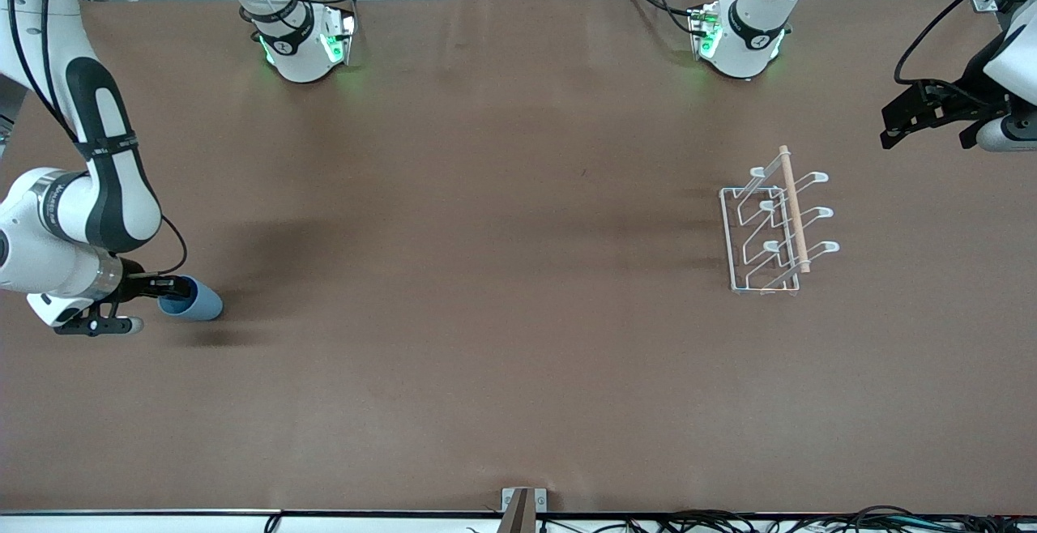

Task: Hang cup on cup holder
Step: 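Reach the right gripper down to the blue cup's rim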

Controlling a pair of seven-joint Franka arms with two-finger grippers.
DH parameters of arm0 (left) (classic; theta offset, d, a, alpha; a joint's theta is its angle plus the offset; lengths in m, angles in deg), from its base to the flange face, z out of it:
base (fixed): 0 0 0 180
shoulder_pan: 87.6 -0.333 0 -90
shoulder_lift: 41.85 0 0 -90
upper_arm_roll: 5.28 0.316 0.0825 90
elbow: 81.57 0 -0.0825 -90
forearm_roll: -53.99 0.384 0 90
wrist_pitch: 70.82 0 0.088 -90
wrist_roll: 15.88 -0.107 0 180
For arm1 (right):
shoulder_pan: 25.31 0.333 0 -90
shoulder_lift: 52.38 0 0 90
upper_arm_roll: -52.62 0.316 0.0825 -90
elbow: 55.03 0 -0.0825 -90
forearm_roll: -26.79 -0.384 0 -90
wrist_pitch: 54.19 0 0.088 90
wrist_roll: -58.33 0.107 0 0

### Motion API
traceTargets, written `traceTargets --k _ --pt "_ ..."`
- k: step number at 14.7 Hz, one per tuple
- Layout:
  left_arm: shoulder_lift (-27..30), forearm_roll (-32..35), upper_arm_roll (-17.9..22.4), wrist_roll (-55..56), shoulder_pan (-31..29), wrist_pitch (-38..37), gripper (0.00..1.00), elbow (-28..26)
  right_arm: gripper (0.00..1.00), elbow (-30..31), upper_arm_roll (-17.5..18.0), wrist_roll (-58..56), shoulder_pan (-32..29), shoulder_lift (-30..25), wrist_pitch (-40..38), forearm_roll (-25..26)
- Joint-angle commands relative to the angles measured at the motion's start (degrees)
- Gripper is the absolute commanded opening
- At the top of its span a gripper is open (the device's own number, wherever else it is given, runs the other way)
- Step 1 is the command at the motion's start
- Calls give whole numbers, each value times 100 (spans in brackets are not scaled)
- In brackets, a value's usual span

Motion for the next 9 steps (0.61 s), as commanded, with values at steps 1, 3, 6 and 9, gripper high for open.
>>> traceTargets --k 1,3,6,9 --pt "-51 -60 -2 -110 -21 -36 100 113 21 46 69 -111 -101 84 183 -90" --pt "-51 -60 -2 -110 -12 -28 100 113 0 38 78 -111 -93 84 139 -90" --pt "-51 -60 -2 -110 -12 -27 100 113 0 37 87 -84 -66 32 104 -90" --pt "-51 -69 -2 -110 23 -27 100 113 0 -24 122 -76 -5 -265 -351 -99"
